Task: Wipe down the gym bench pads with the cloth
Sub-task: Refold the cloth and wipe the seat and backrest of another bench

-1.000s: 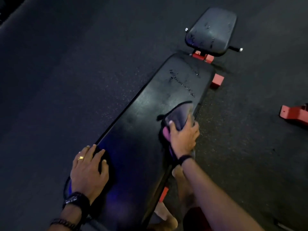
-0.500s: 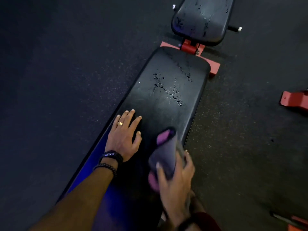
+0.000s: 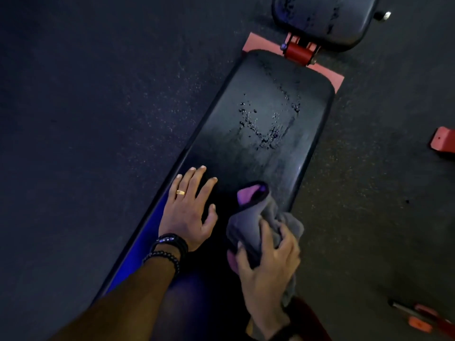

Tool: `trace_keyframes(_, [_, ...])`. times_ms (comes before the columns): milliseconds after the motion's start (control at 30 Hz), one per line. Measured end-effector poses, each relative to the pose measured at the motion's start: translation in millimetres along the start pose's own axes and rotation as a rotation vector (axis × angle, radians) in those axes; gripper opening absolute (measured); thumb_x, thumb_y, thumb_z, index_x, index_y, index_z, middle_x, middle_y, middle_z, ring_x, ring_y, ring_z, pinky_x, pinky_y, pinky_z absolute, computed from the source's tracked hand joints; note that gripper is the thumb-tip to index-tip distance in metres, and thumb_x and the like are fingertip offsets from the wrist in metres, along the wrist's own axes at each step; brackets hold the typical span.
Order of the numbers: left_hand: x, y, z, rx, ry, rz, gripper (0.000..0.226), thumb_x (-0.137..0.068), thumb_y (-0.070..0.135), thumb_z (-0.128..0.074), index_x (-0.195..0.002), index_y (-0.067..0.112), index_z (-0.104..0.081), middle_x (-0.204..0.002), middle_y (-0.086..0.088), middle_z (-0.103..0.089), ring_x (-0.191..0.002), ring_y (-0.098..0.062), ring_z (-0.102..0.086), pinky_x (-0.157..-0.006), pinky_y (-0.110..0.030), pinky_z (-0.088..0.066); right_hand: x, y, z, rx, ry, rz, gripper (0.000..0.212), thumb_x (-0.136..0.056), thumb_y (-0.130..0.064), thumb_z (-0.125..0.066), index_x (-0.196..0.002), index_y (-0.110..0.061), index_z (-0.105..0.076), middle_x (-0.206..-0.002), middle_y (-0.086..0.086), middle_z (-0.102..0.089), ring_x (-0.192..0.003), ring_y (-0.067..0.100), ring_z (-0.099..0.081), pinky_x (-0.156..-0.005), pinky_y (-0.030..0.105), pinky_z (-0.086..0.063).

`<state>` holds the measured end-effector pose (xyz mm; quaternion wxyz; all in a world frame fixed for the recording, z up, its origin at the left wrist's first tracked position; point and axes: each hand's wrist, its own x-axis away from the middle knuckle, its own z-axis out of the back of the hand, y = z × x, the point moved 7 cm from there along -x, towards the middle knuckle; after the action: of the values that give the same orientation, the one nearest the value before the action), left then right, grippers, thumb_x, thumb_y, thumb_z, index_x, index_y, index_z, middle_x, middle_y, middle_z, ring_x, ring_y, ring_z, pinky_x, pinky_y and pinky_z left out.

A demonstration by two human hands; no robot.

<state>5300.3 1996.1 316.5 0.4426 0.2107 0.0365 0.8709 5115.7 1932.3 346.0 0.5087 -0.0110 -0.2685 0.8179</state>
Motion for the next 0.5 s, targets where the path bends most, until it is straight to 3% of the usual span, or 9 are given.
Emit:
trace_keyframes(67, [3,1,-1,0.016,-0.009,0.005,0.058,-0.085,0.035,-0.043,-0.139,0.016,-0.047,-0.154,-0.01,-0.034,-0.144,-0.029,-0.028,-0.119,-0.049,-0.02,-29,5,-4,0.038,-0.017,0.041,0.059,-0.079,-0.054,-0.051,-0.133,-0.029,-0.047,-0.135,0.009,-0.04,-0.127,0.031,-0.037,-0.098,0.052,-0.037])
trace_keyframes(167, [0,3,1,0.028,0.001,0.004,0.056,-0.086,0.035,-0.043,-0.139,0.017,-0.047,-0.155,-0.009,-0.034,-0.145,-0.028,-0.027,-0.12,-0.049,-0.019,-163,16,2,0.086,0.183,-0.051,0.06,-0.084,-0.053,-0.048,-0.136,-0.024,-0.047,-0.133,0.017,-0.044,-0.126,0.037,-0.039,-0.097,0.056,-0.035])
trace_keyframes(300, [2,0,0,0.017,-0.009,0.013,0.056,-0.086,0.036,-0.042,-0.14,0.018,-0.045,-0.155,-0.008,-0.033,-0.146,-0.026,-0.026,-0.121,-0.047,-0.017,-308,23,0,0.198,0.169,-0.164,0.06,-0.09,-0.053,-0.049,-0.143,-0.026,-0.042,-0.134,0.016,-0.044,-0.127,0.037,-0.038,-0.1,0.055,-0.031])
trace_keyframes(400, [4,2,2,0.033,0.003,0.019,0.056,-0.086,0.036,-0.043,-0.139,0.018,-0.047,-0.154,-0.009,-0.035,-0.145,-0.027,-0.028,-0.119,-0.049,-0.021,-289,9,5,0.223,0.159,-0.094,0.06,-0.091,-0.061,-0.044,-0.14,-0.026,-0.044,-0.127,0.016,-0.047,-0.121,0.036,-0.042,-0.1,0.055,-0.033])
trace_keyframes(500, [1,0,1,0.015,-0.007,0.005,0.058,-0.083,0.035,-0.044,-0.138,0.017,-0.045,-0.153,-0.011,-0.036,-0.144,-0.03,-0.03,-0.118,-0.051,-0.024,-154,-22,-5,0.21,0.061,0.19,0.06,-0.087,-0.066,-0.052,-0.132,-0.026,-0.051,-0.123,0.013,-0.049,-0.114,0.032,-0.045,-0.094,0.051,-0.034])
